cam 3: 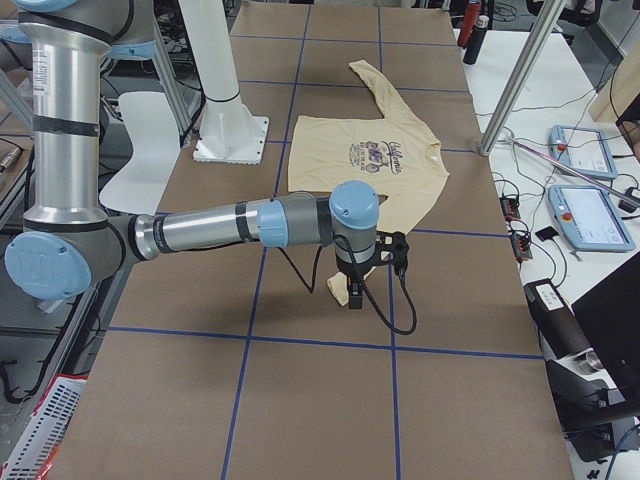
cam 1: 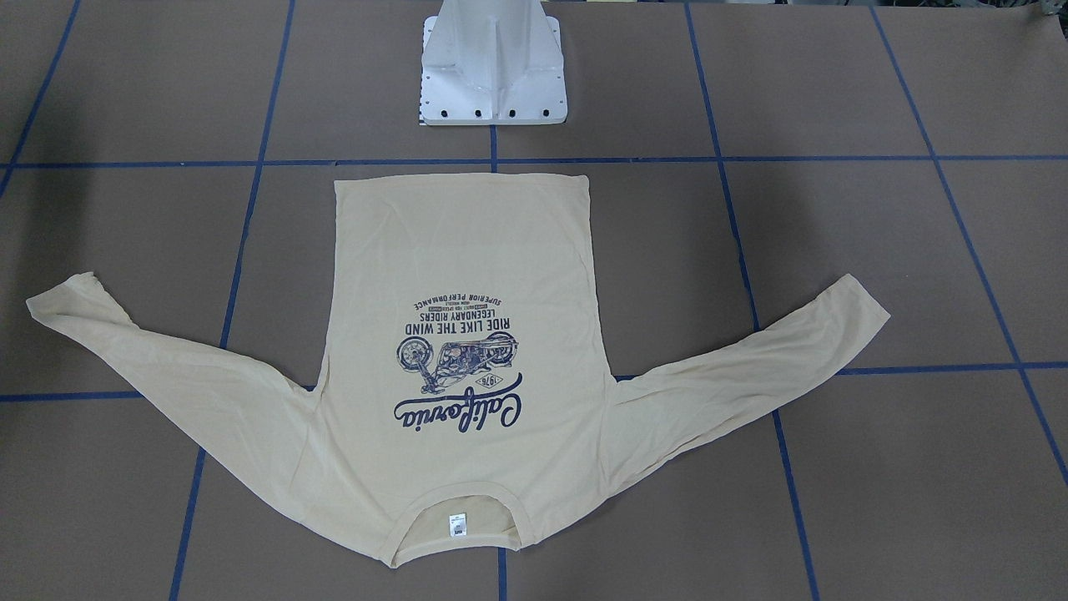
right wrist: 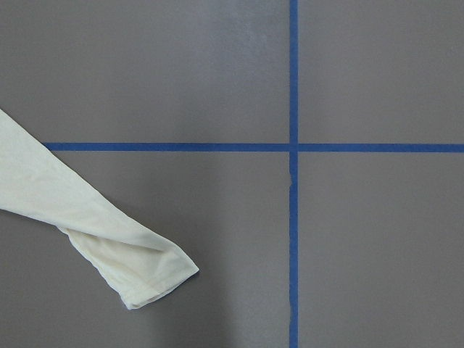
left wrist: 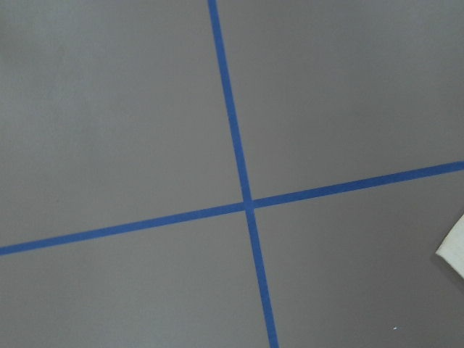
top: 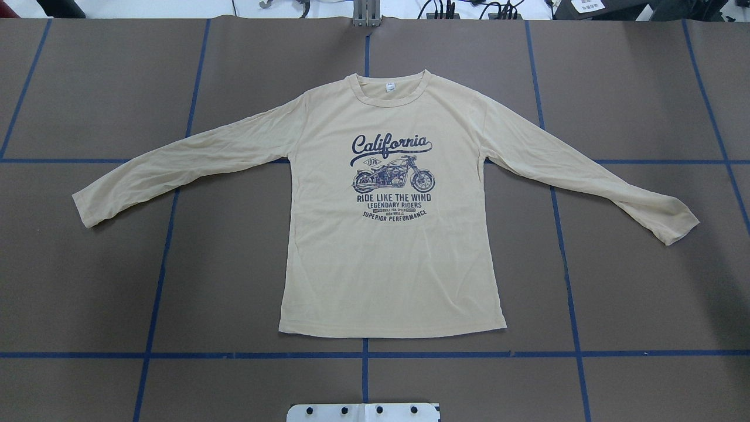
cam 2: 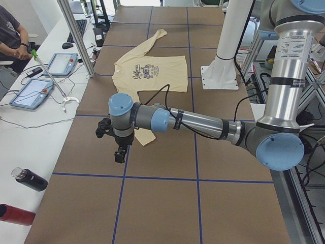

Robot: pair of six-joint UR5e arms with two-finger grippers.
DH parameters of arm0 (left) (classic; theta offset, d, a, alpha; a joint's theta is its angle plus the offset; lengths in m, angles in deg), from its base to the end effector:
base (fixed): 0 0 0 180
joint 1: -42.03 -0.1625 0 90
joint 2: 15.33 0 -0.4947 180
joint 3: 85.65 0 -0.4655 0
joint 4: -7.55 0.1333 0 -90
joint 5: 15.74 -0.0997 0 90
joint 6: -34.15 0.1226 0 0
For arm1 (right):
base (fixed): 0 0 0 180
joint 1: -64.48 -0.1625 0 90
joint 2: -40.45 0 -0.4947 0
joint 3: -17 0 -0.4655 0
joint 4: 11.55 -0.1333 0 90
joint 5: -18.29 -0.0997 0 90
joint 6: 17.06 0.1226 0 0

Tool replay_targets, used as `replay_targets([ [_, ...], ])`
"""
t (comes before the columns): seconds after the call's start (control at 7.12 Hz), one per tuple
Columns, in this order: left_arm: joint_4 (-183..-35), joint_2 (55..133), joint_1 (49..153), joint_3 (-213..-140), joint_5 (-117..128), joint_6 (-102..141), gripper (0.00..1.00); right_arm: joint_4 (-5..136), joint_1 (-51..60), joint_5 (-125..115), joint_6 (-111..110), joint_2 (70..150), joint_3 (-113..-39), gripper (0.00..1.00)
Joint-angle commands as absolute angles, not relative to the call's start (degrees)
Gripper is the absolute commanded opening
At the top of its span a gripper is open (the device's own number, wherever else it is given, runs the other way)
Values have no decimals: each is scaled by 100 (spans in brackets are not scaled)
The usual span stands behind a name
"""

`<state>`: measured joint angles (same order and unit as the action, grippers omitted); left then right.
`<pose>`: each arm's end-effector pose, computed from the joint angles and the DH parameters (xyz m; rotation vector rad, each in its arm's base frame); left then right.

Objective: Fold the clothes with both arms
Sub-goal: 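Move the right gripper toward the cuff of the sleeve nearest it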

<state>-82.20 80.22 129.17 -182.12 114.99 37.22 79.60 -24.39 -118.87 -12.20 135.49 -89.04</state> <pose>-0.0223 -0.6216 0.6286 0.1982 0.7087 0.1718 0.0330 -0.5267 0.6315 0.1189 -0.8282 -0.0095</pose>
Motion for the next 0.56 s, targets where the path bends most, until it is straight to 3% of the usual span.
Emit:
replay_targets([
  [0.0, -8628, 7995, 12869, -18276, 11635, 3732, 100, 7259, -1862, -11909, -1214, 13581, -8646, 100],
  [0.42, -8920, 8064, 12869, -18276, 12181, 3705, 100, 5830, -1384, -12145, -516, 13537, -7803, 100],
])
